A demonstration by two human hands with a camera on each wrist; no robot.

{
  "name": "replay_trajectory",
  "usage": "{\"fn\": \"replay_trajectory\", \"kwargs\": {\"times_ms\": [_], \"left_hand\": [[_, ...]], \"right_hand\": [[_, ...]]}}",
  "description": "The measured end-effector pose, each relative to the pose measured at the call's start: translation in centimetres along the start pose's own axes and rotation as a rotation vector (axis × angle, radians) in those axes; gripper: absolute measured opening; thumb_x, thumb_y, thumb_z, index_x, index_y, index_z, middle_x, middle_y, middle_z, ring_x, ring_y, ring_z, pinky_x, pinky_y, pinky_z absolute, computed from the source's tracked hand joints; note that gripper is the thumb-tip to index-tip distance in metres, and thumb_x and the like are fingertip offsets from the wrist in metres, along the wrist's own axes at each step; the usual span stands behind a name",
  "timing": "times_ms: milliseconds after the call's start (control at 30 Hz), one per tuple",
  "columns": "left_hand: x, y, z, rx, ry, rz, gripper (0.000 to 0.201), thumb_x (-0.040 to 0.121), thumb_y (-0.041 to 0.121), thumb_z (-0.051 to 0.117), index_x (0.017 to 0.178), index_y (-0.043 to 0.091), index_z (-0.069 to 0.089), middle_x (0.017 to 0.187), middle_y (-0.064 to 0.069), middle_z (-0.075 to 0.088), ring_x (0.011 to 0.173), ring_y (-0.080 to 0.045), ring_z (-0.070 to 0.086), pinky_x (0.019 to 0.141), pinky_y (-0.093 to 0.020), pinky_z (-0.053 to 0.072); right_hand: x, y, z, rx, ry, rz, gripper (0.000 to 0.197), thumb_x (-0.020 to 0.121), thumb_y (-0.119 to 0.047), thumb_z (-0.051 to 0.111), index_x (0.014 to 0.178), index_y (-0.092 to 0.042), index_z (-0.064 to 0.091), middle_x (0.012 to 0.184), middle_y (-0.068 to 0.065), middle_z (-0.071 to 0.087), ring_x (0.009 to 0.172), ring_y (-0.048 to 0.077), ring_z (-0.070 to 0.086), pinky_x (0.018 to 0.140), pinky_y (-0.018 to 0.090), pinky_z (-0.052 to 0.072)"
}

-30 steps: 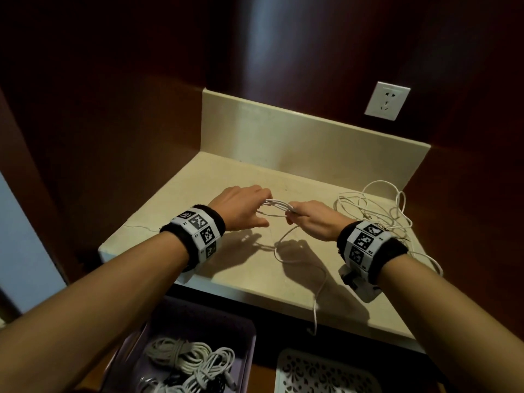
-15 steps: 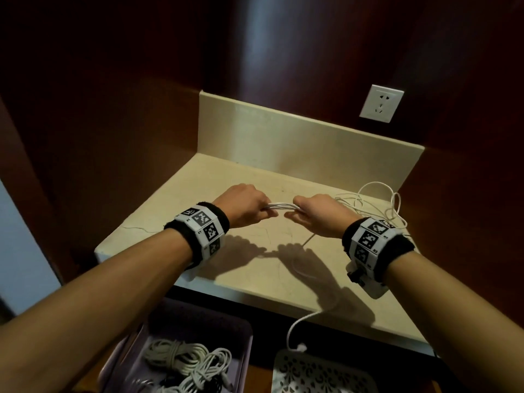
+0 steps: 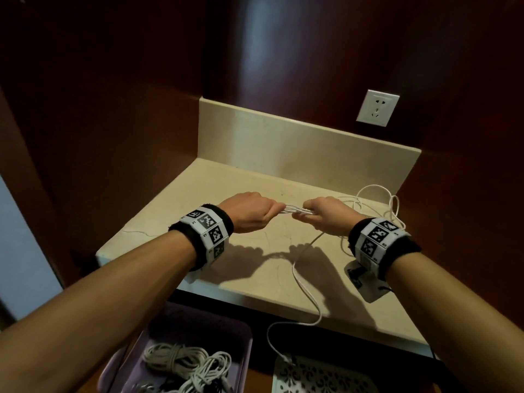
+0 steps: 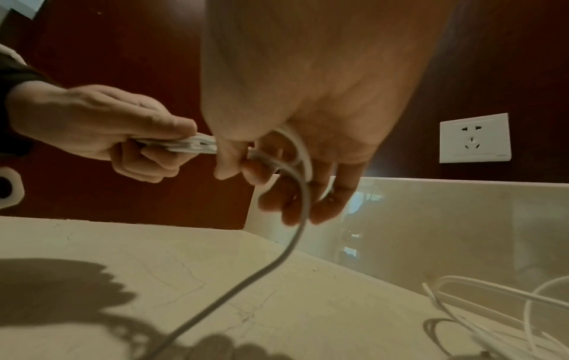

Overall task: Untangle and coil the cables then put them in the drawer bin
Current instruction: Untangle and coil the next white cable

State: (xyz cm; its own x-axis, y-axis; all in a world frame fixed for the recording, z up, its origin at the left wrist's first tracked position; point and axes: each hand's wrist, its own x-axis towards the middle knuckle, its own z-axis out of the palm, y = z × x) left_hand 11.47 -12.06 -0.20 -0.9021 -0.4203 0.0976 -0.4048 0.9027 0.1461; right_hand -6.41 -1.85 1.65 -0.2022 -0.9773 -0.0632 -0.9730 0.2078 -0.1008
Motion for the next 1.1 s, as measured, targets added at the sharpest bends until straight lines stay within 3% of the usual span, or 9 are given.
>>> {"fn": "replay_trajectory", "kwargs": {"times_ms": [167,267,367,500,700,900,967,1033,1100], "left_hand": [[-0.1,-0.9,0.2,-0.01,0.038,-0.051,0.043,0.105,0.039,0.017,0.075,0.015,0.036,0.063,-0.007,0.044,0.056,-0.023,0.037,0.059,-0.037,0.034],[0.0,-0.7,0.3,-0.006,0.047,-0.064,0.047,0.104,0.042,0.016,0.078,0.011,0.04,0.063,-0.007,0.046,0.059,-0.027,0.042,0.061,-0.039,0.037],[0.1,-0.5,0.4,0.011,0.031,-0.086,0.055,0.101,0.055,0.02,0.082,0.011,0.047,0.066,-0.005,0.05,0.059,-0.023,0.046,0.058,-0.036,0.036],[0.2,0.1,0.7,0.103,-0.003,-0.1,0.064,0.079,0.079,0.044,0.09,0.015,0.05,0.073,0.0,0.056,0.063,-0.019,0.05,0.054,-0.031,0.035],[0.1,0.6,1.6,0.045,-0.023,-0.108,0.062,0.075,0.065,0.067,0.105,0.019,0.039,0.078,0.006,0.051,0.069,-0.018,0.052,0.057,-0.031,0.038],[0.2,0.8,1.5,-0.083,-0.013,-0.136,0.015,0.093,0.027,0.045,0.105,0.017,0.048,0.084,-0.004,0.059,0.078,-0.027,0.055,0.063,-0.034,0.038],[0.3,0.8,1.5,-0.161,-0.009,-0.124,0.018,0.096,0.024,0.038,0.099,0.013,0.053,0.083,-0.007,0.063,0.077,-0.029,0.058,0.066,-0.036,0.044],[0.3,0.7,1.5,-0.19,-0.006,-0.119,0.023,0.097,0.023,0.038,0.1,0.01,0.056,0.086,-0.011,0.062,0.081,-0.031,0.057,0.071,-0.039,0.045],[0.2,0.9,1.4,-0.2,-0.003,-0.114,0.024,0.096,0.021,0.038,0.1,0.009,0.058,0.087,-0.01,0.061,0.082,-0.031,0.056,0.072,-0.039,0.045]], "right_hand": [[-1.1,1.2,-0.2,-0.054,-0.104,0.076,0.038,0.103,-0.045,0.032,0.097,-0.013,0.051,0.093,0.009,0.063,0.088,0.029,0.058,0.078,0.038,0.045],[-1.3,1.3,0.1,0.07,-0.063,0.103,0.034,0.104,-0.038,0.034,0.094,-0.011,0.052,0.084,0.007,0.067,0.077,0.026,0.061,0.068,0.034,0.046],[-1.3,0.7,0.5,0.494,-0.015,0.189,0.025,0.103,-0.024,0.043,0.096,-0.002,0.054,0.077,0.012,0.067,0.062,0.024,0.062,0.057,0.033,0.053],[-1.5,-0.4,0.7,0.912,0.039,0.318,0.017,0.101,-0.008,0.043,0.099,0.006,0.053,0.073,0.021,0.063,0.058,0.03,0.061,0.058,0.036,0.057],[-1.8,-1.4,-0.1,1.176,0.052,0.359,0.017,0.102,0.0,0.033,0.093,-0.001,0.048,0.07,0.018,0.056,0.054,0.024,0.052,0.046,0.028,0.047],[-1.9,-1.3,0.1,1.168,0.065,0.367,0.02,0.099,0.003,0.029,0.101,0.001,0.049,0.069,0.017,0.055,0.054,0.023,0.052,0.048,0.028,0.045],[-2.0,-0.9,0.2,1.038,0.094,0.35,0.019,0.1,-0.002,0.038,0.105,0.006,0.054,0.075,0.017,0.058,0.059,0.023,0.054,0.053,0.03,0.048],[-2.0,-0.4,0.2,0.791,0.12,0.301,0.021,0.096,-0.006,0.052,0.113,0.004,0.057,0.089,0.016,0.062,0.071,0.022,0.059,0.064,0.034,0.051],[-2.0,-0.3,0.3,0.547,0.14,0.26,0.043,0.087,-0.011,0.066,0.127,-0.009,0.052,0.111,0.009,0.06,0.097,0.021,0.06,0.085,0.036,0.051]]}}
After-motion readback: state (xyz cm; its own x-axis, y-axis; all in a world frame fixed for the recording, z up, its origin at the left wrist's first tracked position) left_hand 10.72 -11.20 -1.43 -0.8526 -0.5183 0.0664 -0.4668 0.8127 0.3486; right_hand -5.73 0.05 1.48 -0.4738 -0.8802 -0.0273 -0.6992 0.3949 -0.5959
